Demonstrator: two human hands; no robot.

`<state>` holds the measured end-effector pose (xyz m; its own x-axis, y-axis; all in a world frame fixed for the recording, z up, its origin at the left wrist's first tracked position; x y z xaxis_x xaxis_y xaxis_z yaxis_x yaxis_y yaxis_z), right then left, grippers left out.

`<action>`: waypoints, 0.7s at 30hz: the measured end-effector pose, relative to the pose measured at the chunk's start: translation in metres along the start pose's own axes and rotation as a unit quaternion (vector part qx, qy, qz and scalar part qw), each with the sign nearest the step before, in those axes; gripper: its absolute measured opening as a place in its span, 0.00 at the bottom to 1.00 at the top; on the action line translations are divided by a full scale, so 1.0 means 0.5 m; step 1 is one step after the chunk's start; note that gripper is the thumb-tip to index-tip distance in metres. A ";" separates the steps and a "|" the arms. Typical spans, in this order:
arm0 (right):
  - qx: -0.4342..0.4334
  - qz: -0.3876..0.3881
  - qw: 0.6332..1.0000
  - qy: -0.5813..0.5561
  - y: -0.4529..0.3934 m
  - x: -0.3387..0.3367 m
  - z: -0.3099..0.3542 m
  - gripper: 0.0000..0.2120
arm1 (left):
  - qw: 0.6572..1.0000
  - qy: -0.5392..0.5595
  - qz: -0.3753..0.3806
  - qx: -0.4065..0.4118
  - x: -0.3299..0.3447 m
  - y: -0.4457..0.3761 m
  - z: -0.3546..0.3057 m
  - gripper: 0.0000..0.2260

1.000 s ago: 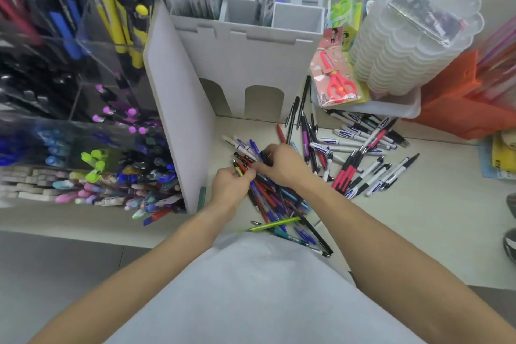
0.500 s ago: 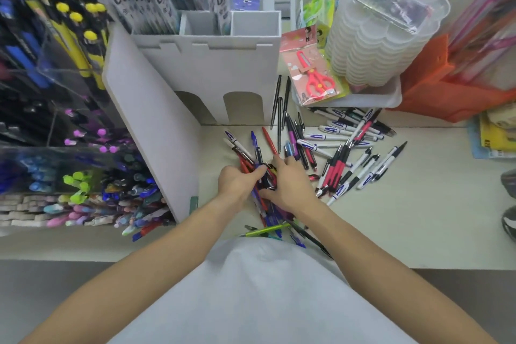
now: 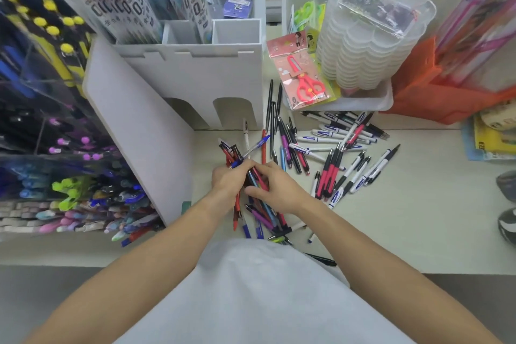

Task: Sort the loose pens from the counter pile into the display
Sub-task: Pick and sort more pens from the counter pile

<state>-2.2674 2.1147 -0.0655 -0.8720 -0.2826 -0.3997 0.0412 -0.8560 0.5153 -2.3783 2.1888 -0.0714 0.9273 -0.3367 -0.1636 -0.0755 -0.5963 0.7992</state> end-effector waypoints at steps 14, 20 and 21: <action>0.014 -0.147 0.987 -0.069 0.048 -0.048 0.023 0.23 | 0.962 -0.151 0.006 0.227 -0.037 0.070 -0.086 0.11; -0.029 -0.140 0.958 -0.247 0.072 -0.067 0.059 0.26 | 0.948 -0.128 0.036 0.289 -0.044 0.095 -0.124 0.09; -0.033 -0.139 0.949 -0.283 0.074 -0.073 0.067 0.27 | 0.943 -0.133 0.053 0.302 -0.041 0.100 -0.131 0.10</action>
<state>-2.2505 2.1079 -0.0065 -0.9753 0.2183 -0.0328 -0.2134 -0.8944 0.3932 -2.3769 2.2139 0.0098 0.7835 -0.5414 -0.3049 -0.4323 -0.8275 0.3582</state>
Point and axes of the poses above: each hand's wrist, its own y-axis away from the middle knuckle, its own x-axis out of the palm, z = x × y, the point moved 3 cm from there along -y, towards the middle knuckle, and after that the axes turned 6 degrees about z, right-handed, at the moved point
